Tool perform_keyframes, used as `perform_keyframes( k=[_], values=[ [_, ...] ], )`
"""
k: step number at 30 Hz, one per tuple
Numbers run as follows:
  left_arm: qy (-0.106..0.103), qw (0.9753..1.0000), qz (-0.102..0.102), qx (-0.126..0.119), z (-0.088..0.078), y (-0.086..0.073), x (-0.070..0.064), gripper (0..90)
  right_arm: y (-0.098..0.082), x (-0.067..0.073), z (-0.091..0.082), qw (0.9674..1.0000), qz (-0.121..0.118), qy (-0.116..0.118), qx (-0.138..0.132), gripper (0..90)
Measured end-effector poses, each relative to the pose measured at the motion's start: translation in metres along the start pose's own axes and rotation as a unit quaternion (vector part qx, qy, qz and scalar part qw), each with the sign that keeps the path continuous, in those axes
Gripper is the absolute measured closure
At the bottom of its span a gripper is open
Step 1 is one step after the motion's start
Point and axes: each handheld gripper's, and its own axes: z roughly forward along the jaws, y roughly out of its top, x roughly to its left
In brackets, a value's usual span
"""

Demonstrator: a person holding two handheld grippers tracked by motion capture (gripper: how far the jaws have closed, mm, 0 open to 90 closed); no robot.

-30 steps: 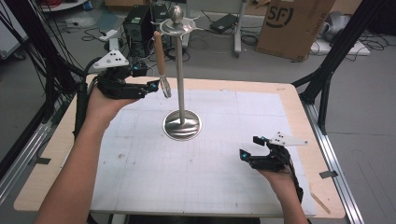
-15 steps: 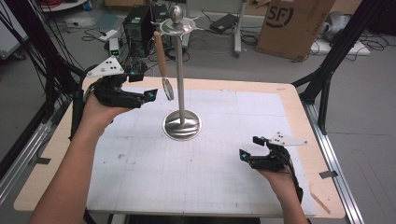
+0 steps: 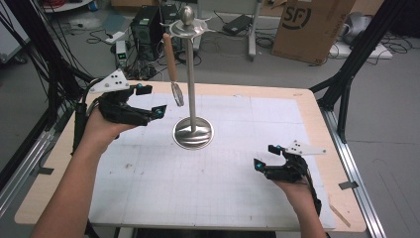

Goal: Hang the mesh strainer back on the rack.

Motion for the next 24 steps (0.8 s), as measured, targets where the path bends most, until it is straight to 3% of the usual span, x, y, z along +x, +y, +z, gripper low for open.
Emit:
perform_keyframes(
  k=[4, 20, 24],
  values=[
    [-0.003, 0.9999, 0.009, -0.004, -0.002, -0.006, -0.005, 16.5, 0.0, 0.0, 0.0, 1.0, -0.001, -0.001, 0.0, 14.7],
    [-0.025, 0.9996, -0.006, 0.01, 0.004, -0.044, -0.016, 13.9, 0.0, 0.0, 0.0, 1.0, -0.002, 0.002, 0.002, 14.7],
    [-0.028, 0.9994, 0.001, 0.021, 0.008, -0.054, -0.02, 13.4, 0.0, 0.0, 0.0, 1.0, -0.002, 0.003, 0.001, 14.7]
  ],
)
